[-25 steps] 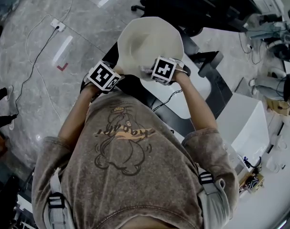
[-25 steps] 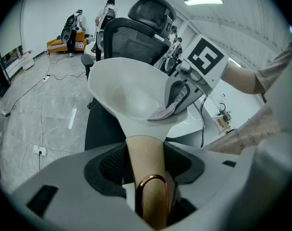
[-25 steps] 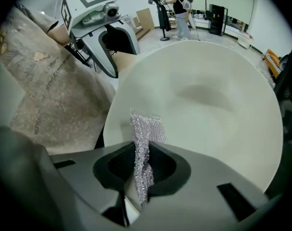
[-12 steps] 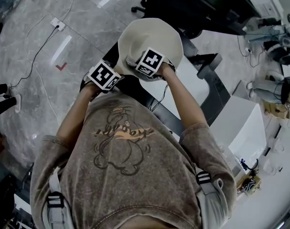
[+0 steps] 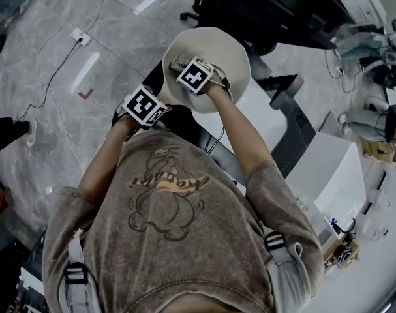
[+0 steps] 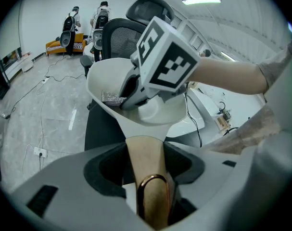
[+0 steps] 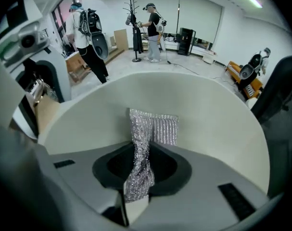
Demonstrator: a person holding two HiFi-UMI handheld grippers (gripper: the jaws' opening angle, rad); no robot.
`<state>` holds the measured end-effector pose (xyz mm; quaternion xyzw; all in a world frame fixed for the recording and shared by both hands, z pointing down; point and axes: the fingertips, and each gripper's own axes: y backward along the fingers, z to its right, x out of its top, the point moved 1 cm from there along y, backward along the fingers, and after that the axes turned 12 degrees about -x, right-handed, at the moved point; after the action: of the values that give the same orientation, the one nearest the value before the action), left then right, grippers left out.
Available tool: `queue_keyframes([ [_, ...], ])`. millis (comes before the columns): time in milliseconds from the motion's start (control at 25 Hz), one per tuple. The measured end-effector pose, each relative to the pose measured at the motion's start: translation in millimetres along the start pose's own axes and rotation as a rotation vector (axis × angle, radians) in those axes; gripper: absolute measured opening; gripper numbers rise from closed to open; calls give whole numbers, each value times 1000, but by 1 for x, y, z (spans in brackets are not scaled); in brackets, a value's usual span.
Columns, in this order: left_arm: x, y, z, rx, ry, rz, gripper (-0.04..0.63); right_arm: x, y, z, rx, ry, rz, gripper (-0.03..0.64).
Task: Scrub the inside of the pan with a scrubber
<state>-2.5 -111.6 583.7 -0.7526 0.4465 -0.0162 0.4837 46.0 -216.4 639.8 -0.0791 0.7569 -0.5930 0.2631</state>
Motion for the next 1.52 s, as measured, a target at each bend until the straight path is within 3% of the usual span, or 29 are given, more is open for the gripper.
queue_keyframes([
  [160,-1,0,-1,-2,1,0,249,6,-13,35,-128,-4,60,94],
  [320,0,2,0,-3,3,7,249,-5,-17,62,-209,12,44,94],
  [800,-1,4,0,2,3,15,249,-40,-8,87,-243,-20,10,92],
  [920,0,3,0,2,6,14,249,-51,-6,90,-247,-23,-38,92],
  [1120,0,4,0,0,5,17,249,-76,3,90,-235,-3,-142,92],
  [1240,0,2,-1,-2,5,19,249,-85,4,85,-186,-16,-146,92],
  [1360,0,2,-1,-6,4,17,249,-109,19,82,-176,-39,-260,92],
  [1520,1,1,0,-8,4,15,249,-109,20,41,15,-57,-246,92],
])
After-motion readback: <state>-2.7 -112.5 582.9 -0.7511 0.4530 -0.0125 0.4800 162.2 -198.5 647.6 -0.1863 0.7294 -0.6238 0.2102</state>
